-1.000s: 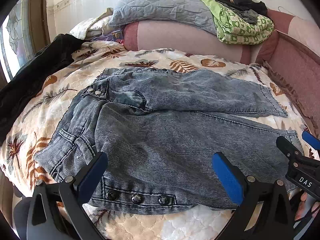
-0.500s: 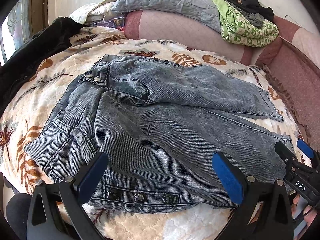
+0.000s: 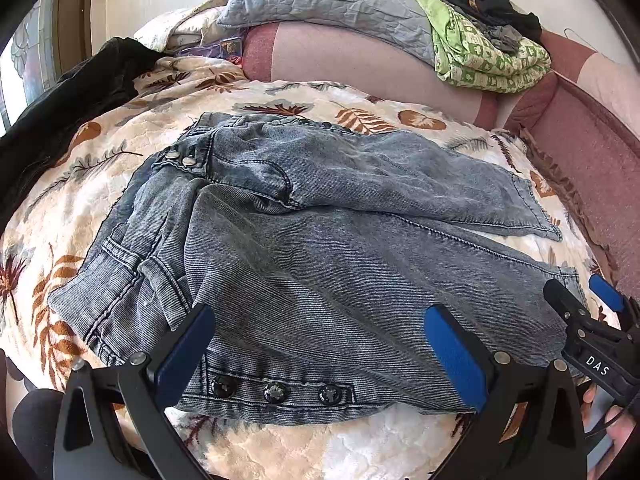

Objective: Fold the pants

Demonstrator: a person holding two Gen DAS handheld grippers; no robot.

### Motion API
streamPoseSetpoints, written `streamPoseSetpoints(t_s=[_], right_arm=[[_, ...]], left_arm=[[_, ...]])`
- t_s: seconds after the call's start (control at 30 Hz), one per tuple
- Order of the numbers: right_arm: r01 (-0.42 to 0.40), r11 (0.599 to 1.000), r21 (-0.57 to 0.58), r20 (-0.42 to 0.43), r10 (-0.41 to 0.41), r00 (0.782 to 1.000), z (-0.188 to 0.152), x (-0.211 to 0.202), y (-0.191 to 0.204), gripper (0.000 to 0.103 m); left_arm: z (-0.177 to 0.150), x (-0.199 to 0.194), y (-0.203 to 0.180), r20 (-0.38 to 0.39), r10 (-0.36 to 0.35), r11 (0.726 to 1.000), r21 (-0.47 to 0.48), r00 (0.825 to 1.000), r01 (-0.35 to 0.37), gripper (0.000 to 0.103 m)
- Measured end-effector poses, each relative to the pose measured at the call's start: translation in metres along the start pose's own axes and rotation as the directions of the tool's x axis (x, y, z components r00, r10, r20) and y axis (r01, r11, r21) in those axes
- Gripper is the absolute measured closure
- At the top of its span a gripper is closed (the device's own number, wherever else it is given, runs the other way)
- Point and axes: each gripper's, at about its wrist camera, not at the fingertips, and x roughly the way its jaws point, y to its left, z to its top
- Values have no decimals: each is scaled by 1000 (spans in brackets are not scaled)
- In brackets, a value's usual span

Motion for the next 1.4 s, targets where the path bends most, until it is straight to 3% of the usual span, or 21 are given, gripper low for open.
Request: streamPoseSetpoints(t_s=[0.13,0.2,0.3,0.47,0.53,0.63,0.7,0.77,0.83,0.97,1.13,1.3,1.37,1.4], right_arm=[[-28,1000,13,-19,28,999,2,1,-2,0],[-126,990,65,-75,130,989,6,5,-12,0],[-261,946,192,-109,285,952,15,12,-42,0],[-226,936,268,-96,260,961,55,34,-113,0],[-235,917,323,-129,289,949,74,60,-145,0],[-237,861,450,-182,348,920,96,109,-191,1],[-194,857,478,-219,330,918,109,138,-211,9],[-161,849,503,-248,319,915,119,165,-225,28],[-154,838,524,-266,333,905,128,187,-233,38],[-84,883,461,-326,257,910,149,222,-233,38],[-23,897,442,-358,200,912,164,260,-239,39],[-14,915,403,-412,195,890,158,287,-230,39],[-18,921,390,-406,190,894,156,289,-228,42],[-19,921,390,-404,189,895,156,290,-228,43]], left_arm=[[7,-4,1,-9,-35,999,14,999,35,0],[18,-7,6,-31,-90,996,20,995,91,0],[39,-12,21,-34,-153,988,7,988,153,0],[94,-13,58,45,-116,993,7,992,115,0],[118,1,75,40,-98,995,-7,994,98,0],[151,37,105,-35,-55,997,-51,998,54,0],[168,64,123,-86,-34,997,-75,996,27,0],[180,87,138,-121,-25,994,-108,992,12,8],[191,108,151,-157,-33,989,-146,987,10,16],[214,136,156,-166,-25,989,-148,986,0,18],[234,167,157,-177,-39,988,-156,983,12,18],[237,193,159,-205,-63,982,-188,977,24,19],[239,200,160,-211,-58,982,-188,976,18,37],[240,204,161,-220,-51,983,-186,974,10,40]])
